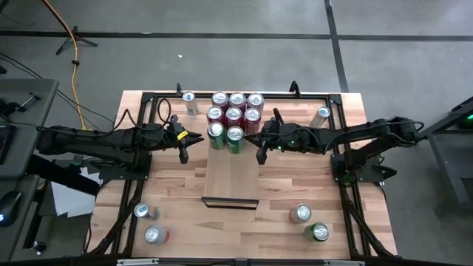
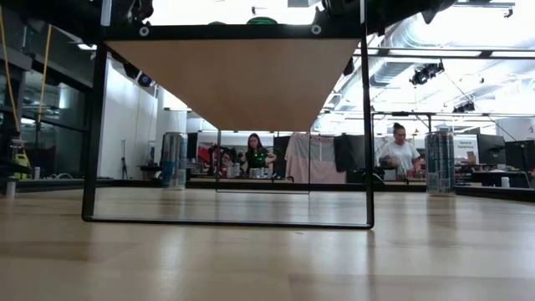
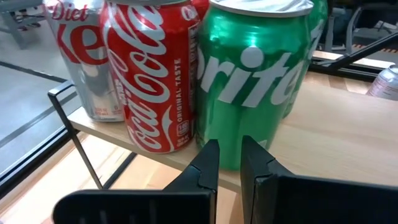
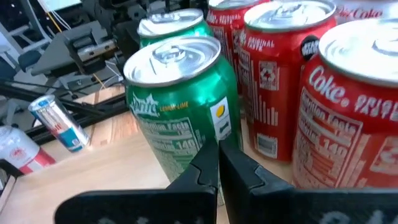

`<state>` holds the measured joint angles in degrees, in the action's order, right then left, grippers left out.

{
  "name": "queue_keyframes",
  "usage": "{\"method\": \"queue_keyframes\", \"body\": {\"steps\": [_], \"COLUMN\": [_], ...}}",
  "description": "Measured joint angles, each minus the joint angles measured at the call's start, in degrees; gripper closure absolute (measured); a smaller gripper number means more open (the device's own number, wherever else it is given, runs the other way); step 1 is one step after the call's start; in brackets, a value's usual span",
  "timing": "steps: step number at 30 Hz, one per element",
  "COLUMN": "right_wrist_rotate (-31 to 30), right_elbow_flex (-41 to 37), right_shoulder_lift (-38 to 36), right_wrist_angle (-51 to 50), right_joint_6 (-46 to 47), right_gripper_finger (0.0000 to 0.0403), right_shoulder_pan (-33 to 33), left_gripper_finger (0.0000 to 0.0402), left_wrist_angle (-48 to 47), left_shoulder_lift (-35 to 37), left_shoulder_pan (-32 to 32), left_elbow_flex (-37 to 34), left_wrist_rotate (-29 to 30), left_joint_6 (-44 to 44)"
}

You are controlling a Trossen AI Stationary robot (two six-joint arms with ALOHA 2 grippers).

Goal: Place canned beverage on shelf
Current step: Put the top left green soda can on the shelf

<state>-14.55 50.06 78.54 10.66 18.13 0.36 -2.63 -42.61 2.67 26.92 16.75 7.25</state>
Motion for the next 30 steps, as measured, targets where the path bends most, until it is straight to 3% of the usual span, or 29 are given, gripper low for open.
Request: {"method": "queue_keyframes", "body": {"steps": [15, 30], "right_wrist_rotate": [4.08, 2.66], "right_elbow_flex": [0.28, 5.53], "right_shoulder_lift": [1.19, 6.33], "right_wrist_angle": [-0.76, -1.72], "right_joint_6": [6.46, 2.09], "right_gripper_finger": [0.0403, 0.0403], "right_shoulder_pan": [1.85, 2.04], "left_gripper_finger": [0.0401, 0.0401], "left_wrist_angle": [-0.09, -0.17], "left_shoulder_lift": [0.02, 0.27], "left_shoulder_pan": [1.12, 1.06], "left_elbow_flex": [0.00, 0.00], "left_wrist_rotate": [-0.16, -0.17], "left_joint_6": [-1.48, -0.90]}}
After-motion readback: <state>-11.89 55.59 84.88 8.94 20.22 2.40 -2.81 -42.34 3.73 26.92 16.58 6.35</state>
